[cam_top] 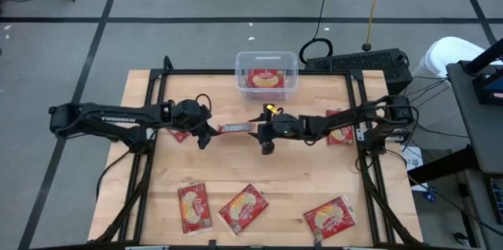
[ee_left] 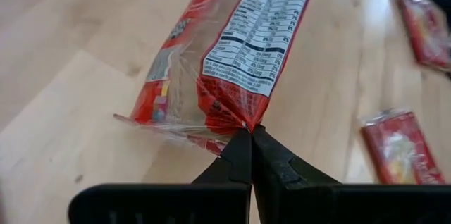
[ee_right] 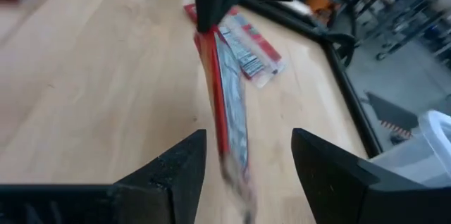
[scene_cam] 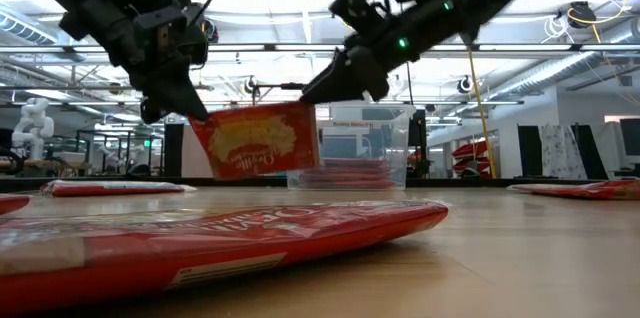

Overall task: Sort popcorn bags into baskets
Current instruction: Put the popcorn bags into the transparent bin

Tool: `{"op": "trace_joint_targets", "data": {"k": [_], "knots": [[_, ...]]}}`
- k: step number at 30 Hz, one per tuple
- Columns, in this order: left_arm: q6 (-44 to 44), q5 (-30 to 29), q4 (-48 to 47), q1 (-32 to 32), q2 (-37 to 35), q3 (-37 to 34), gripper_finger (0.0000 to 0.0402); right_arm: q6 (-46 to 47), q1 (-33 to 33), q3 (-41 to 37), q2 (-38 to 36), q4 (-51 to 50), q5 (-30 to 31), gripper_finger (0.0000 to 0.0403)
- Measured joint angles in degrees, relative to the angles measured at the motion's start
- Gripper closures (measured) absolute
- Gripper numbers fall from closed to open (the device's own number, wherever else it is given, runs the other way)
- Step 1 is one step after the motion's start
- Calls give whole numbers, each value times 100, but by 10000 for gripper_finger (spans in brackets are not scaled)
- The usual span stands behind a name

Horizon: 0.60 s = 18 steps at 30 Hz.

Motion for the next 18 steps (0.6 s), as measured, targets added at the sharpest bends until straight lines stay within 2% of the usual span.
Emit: {"op": "trace_joint_targets", "data": {"k": [5,9,18], "knots": [[-2,-6,140,87,369,0,401,65,68,573,-8,-878,-48,200],[24,-11,422,113,567,0,401,69,16,688,-8,-997,-324,200],[36,94,660,124,624,2,400,128,-98,695,650,-1067,-260,223]]}}
